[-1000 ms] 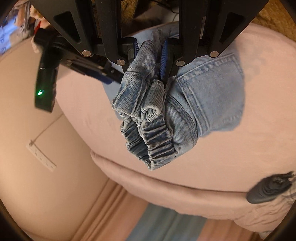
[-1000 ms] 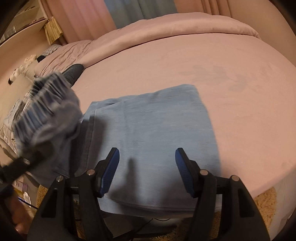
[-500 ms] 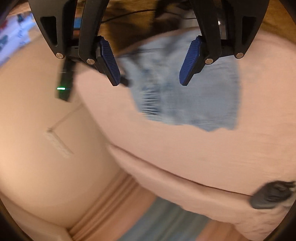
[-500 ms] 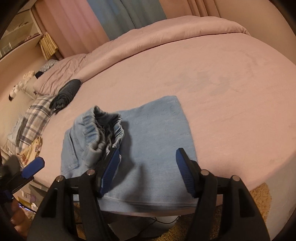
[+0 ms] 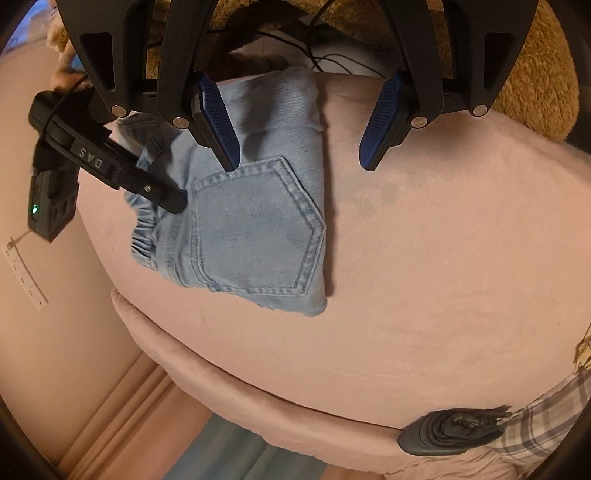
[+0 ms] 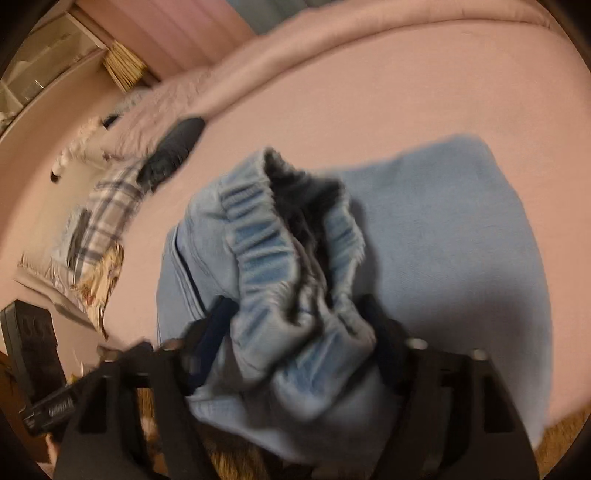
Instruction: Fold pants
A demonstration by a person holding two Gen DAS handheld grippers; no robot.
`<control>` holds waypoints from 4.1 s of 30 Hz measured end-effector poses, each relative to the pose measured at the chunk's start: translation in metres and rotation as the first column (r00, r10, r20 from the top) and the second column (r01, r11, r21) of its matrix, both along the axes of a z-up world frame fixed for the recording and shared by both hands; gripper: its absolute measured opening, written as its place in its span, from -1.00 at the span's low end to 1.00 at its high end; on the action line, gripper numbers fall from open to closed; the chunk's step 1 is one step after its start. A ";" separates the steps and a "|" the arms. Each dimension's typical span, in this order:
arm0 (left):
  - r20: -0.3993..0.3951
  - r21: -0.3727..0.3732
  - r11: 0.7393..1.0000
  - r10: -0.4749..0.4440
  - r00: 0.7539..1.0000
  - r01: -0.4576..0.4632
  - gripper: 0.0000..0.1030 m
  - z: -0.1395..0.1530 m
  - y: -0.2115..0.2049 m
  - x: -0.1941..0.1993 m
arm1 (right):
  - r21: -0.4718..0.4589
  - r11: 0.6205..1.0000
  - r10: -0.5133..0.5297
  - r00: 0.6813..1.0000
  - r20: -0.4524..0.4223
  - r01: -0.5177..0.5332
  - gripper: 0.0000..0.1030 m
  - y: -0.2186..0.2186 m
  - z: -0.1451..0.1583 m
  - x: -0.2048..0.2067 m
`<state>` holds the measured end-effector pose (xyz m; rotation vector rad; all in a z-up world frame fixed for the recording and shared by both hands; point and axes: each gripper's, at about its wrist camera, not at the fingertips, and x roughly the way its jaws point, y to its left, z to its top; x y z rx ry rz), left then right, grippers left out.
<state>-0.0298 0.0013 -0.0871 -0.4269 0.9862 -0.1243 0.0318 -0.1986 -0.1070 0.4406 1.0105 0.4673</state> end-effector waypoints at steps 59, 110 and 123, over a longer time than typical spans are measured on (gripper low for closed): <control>-0.052 0.078 0.989 -0.122 0.991 0.126 0.20 -0.024 -0.047 0.158 | -0.348 0.901 -0.193 0.958 0.212 0.259 -0.42 -0.067 0.063 0.000; -0.015 0.098 0.979 -0.177 0.984 0.177 0.16 -0.029 -0.061 -0.017 | -0.458 0.862 -0.148 0.971 0.187 0.220 -0.24 -0.072 0.029 -0.049; -0.016 0.084 0.982 -0.169 0.985 0.170 0.16 -0.032 -0.060 -0.016 | -0.463 0.860 -0.136 0.971 0.199 0.215 -0.21 -0.072 0.025 -0.053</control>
